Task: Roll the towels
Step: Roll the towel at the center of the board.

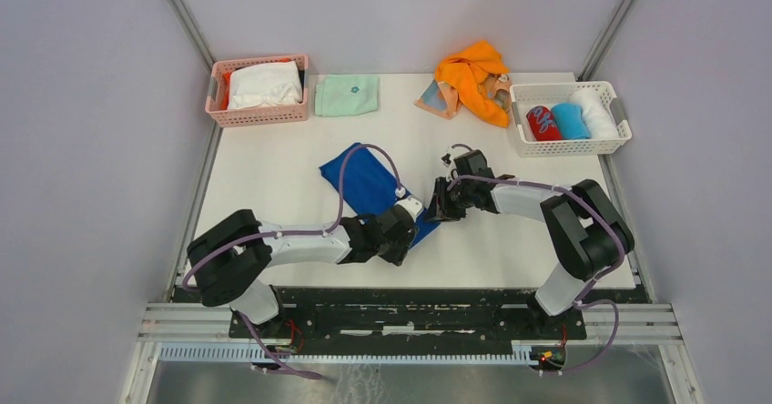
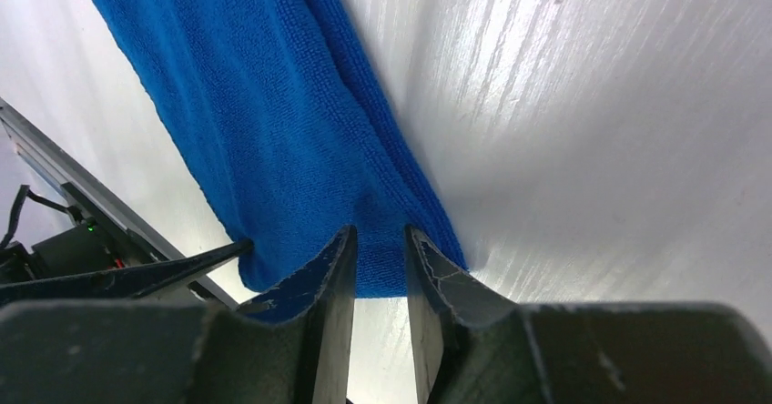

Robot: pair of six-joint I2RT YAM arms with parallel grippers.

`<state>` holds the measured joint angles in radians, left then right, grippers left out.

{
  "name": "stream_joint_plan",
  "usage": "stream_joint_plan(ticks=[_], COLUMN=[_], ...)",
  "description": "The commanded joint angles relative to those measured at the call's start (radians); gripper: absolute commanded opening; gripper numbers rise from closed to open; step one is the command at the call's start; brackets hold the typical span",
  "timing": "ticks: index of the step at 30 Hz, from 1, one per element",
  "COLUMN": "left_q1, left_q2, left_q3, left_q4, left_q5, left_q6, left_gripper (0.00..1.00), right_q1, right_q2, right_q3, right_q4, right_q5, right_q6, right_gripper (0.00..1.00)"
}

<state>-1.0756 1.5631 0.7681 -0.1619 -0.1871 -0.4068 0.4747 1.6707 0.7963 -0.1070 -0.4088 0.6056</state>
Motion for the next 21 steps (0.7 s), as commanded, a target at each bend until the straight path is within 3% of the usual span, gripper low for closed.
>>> stream_joint_plan(ticks=[1, 4, 6, 13, 21], left_q1=[0.026, 0.023, 0.014, -0.037, -0.102], left_q2=[0.03, 0.017, -0.021, -0.045, 0.076], left_q3=[-0.045, -0.038, -0.018, 0.163, 0.267], left_q4=[-0.02, -0.08, -0.113, -0.209, -0.255], left_q5=[0.065, 0.037, 0.021, -0.079, -0.217], left_q6=[-0.097, -0.1, -0.083, 0.014, 0.135], left_gripper=[0.5, 0.5, 0.56, 0.65, 0.63], right_q1=[-0.033, -0.035, -0.036, -0.036, -0.037], right_q2=[0.042, 0.01, -0.038, -0.21, -0.344], right_q3=[0.016, 0.023, 0.028, 0.044, -0.005], right_q4=[-0.002, -0.019, -0.031, -0.142, -0.217], right_q5=[0.034, 0.02, 0.011, 0.053, 0.175], right_q6=[-0.002, -0.015, -0.021, -0.069, -0.103], right_gripper=[0.34, 0.34, 0.36, 0.45, 0.56])
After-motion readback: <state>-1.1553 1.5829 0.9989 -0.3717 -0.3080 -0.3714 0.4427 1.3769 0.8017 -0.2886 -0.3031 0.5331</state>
